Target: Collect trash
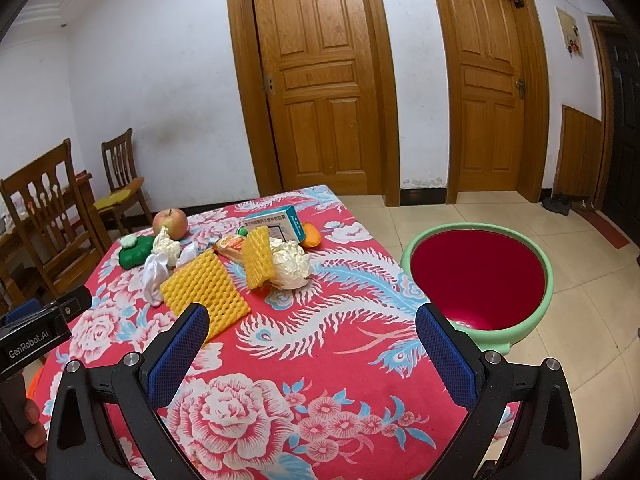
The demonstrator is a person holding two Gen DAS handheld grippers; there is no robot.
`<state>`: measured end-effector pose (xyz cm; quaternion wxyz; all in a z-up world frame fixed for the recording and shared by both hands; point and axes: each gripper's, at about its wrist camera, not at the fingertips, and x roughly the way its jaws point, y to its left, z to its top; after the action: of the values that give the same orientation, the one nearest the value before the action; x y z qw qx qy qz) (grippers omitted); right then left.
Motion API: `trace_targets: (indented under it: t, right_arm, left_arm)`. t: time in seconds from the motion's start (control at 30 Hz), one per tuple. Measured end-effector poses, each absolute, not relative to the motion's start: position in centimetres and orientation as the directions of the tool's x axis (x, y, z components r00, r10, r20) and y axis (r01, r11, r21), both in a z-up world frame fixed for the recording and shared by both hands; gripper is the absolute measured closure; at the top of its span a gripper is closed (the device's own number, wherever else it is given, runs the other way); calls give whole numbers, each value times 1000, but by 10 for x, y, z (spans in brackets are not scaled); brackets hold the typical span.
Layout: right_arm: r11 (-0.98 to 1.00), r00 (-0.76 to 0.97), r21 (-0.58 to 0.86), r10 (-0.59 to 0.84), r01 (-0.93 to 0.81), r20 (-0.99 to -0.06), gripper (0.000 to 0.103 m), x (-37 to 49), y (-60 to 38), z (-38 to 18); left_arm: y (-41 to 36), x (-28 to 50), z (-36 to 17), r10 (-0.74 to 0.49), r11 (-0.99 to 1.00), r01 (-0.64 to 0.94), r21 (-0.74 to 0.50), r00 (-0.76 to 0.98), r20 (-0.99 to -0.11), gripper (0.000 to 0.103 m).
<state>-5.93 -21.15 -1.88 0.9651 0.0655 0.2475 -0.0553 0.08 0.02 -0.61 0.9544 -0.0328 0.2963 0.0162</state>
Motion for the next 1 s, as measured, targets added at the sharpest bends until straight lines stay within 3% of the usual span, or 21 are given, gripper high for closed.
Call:
trace_targets:
  t: [0.53,1.0]
  right_arm:
    - [983,846,133,-39,129,-532,1,-46,-214,-34]
    - [988,832,126,-6,91,-555,1,11,-221,-24]
  left_arm:
    - [7,18,-17,8,998,-44,-45,793,-609,3]
    - [10,94,-35,-2,1000,-17,-21,726,-688,5]
